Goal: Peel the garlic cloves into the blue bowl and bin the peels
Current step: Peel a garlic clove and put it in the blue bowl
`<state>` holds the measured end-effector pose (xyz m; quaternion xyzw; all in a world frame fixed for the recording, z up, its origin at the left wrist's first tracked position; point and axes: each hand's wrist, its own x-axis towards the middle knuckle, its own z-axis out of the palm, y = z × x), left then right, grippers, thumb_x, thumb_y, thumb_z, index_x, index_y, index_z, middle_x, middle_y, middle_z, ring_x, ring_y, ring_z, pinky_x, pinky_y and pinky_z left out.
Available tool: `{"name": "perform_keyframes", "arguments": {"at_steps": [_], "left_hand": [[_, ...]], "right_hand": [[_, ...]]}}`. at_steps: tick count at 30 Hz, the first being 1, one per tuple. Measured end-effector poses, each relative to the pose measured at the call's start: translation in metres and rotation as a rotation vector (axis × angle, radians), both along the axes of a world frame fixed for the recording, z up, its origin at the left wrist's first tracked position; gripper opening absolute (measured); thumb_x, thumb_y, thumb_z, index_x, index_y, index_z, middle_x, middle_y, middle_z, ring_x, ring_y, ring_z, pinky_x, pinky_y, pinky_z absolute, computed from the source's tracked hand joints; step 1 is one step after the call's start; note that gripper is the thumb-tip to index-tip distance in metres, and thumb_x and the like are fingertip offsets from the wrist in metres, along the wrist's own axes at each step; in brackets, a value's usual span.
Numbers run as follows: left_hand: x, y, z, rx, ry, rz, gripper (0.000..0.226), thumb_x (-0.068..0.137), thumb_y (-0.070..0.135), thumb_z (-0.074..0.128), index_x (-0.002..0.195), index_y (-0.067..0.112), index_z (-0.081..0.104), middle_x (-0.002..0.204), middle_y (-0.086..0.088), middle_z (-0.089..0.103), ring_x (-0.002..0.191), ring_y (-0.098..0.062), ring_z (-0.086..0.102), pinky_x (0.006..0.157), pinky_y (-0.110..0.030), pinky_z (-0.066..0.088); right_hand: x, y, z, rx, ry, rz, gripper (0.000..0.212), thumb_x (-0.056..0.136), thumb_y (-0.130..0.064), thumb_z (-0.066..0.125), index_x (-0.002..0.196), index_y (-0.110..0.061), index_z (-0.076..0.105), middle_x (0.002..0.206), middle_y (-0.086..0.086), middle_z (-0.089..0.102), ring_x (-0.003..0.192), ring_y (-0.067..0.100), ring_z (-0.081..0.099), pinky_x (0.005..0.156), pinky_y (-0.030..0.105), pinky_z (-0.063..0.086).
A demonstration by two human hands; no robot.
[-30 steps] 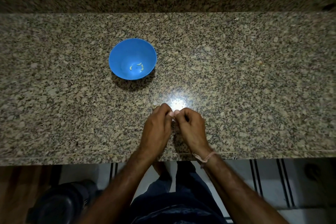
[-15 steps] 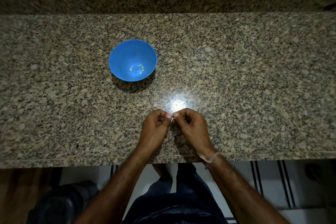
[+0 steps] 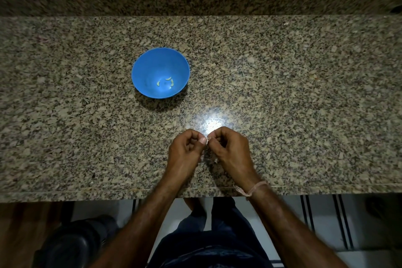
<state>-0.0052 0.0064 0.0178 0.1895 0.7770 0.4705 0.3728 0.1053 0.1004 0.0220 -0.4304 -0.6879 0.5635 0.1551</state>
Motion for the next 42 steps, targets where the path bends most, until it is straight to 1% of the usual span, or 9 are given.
{"name": "perform_keyframes", "arguments": {"at_steps": [9, 11, 15, 17, 22, 28, 34, 38, 42], "left_hand": [[-0.004, 0.001, -0.004, -0.011, -0.551, 0.146, 0.019, 0.101, 0.016, 0.064, 0.104, -0.002, 0.071, 0.089, -0.022, 0.067, 0.064, -0.015, 0.056, 0.061, -0.029, 0.045], [-0.001, 0.000, -0.004, -0.006, -0.418, 0.133, 0.015, 0.100, 0.016, 0.065, 0.099, 0.003, 0.072, 0.090, -0.025, 0.071, 0.064, -0.015, 0.058, 0.062, -0.030, 0.047], [-0.003, -0.002, 0.004, 0.075, 0.495, -0.124, 0.014, 0.096, 0.003, 0.062, 0.085, 0.012, 0.063, 0.079, 0.003, 0.063, 0.072, -0.013, 0.058, 0.062, -0.022, 0.043], [-0.006, -0.001, 0.003, 0.076, 0.442, -0.109, 0.014, 0.096, 0.006, 0.064, 0.084, 0.014, 0.065, 0.078, 0.004, 0.064, 0.073, -0.010, 0.059, 0.063, -0.022, 0.045], [-0.008, 0.005, 0.000, 0.004, -0.286, 0.114, 0.019, 0.101, 0.020, 0.064, 0.092, 0.006, 0.072, 0.080, -0.019, 0.072, 0.072, -0.023, 0.063, 0.065, -0.033, 0.051], [-0.005, -0.001, -0.001, 0.030, 0.546, -0.170, 0.018, 0.103, 0.012, 0.054, 0.086, 0.016, 0.053, 0.080, 0.004, 0.053, 0.072, -0.014, 0.050, 0.061, -0.027, 0.037], [-0.005, 0.001, -0.013, -0.053, 0.005, -0.077, 0.027, 0.109, 0.025, 0.044, 0.085, 0.016, 0.054, 0.076, -0.003, 0.055, 0.069, -0.017, 0.049, 0.064, -0.035, 0.040], [0.000, -0.001, -0.010, 0.020, 0.356, -0.161, 0.018, 0.107, 0.013, 0.046, 0.090, 0.016, 0.048, 0.080, 0.001, 0.053, 0.072, -0.012, 0.047, 0.061, -0.027, 0.036], [0.000, 0.002, -0.009, 0.034, 0.041, -0.082, 0.022, 0.110, 0.022, 0.045, 0.091, 0.014, 0.054, 0.078, 0.000, 0.057, 0.068, -0.009, 0.049, 0.060, -0.025, 0.041]], "right_hand": [[-0.001, -0.004, -0.007, 0.344, -0.068, 0.116, 0.011, 0.098, -0.019, 0.068, 0.087, -0.018, 0.065, 0.077, -0.008, 0.066, 0.068, 0.009, 0.062, 0.057, 0.025, 0.048], [-0.003, -0.005, -0.007, 0.281, -0.044, 0.076, 0.009, 0.097, -0.020, 0.070, 0.089, -0.017, 0.068, 0.077, -0.006, 0.068, 0.069, 0.011, 0.065, 0.059, 0.023, 0.051], [-0.008, -0.003, -0.010, -0.218, 0.031, -0.085, 0.010, 0.095, -0.019, 0.073, 0.091, -0.010, 0.075, 0.085, 0.006, 0.077, 0.077, 0.022, 0.074, 0.075, 0.041, 0.064], [-0.009, -0.005, -0.009, -0.293, 0.039, -0.107, 0.011, 0.095, -0.017, 0.072, 0.091, -0.008, 0.075, 0.085, 0.009, 0.077, 0.076, 0.023, 0.073, 0.077, 0.050, 0.064], [-0.009, -0.007, 0.000, 0.151, -0.027, 0.013, 0.007, 0.096, -0.014, 0.071, 0.090, -0.015, 0.070, 0.078, -0.005, 0.071, 0.069, 0.010, 0.067, 0.059, 0.022, 0.054], [-0.014, -0.008, -0.001, -0.415, 0.063, -0.135, 0.014, 0.098, -0.009, 0.067, 0.086, -0.003, 0.072, 0.074, 0.005, 0.073, 0.068, 0.018, 0.066, 0.064, 0.026, 0.055], [-0.008, -0.011, -0.007, 0.195, -0.046, 0.045, 0.005, 0.094, -0.015, 0.072, 0.089, -0.014, 0.071, 0.074, -0.005, 0.071, 0.067, 0.008, 0.066, 0.058, 0.015, 0.047], [-0.011, -0.007, -0.006, -0.268, 0.038, -0.112, 0.011, 0.096, -0.011, 0.069, 0.090, -0.005, 0.074, 0.082, 0.005, 0.076, 0.072, 0.020, 0.070, 0.065, 0.025, 0.057], [-0.009, -0.007, -0.004, -0.475, 0.085, -0.162, 0.012, 0.099, -0.007, 0.065, 0.091, -0.001, 0.072, 0.078, 0.008, 0.075, 0.067, 0.018, 0.069, 0.062, 0.023, 0.057]]}}
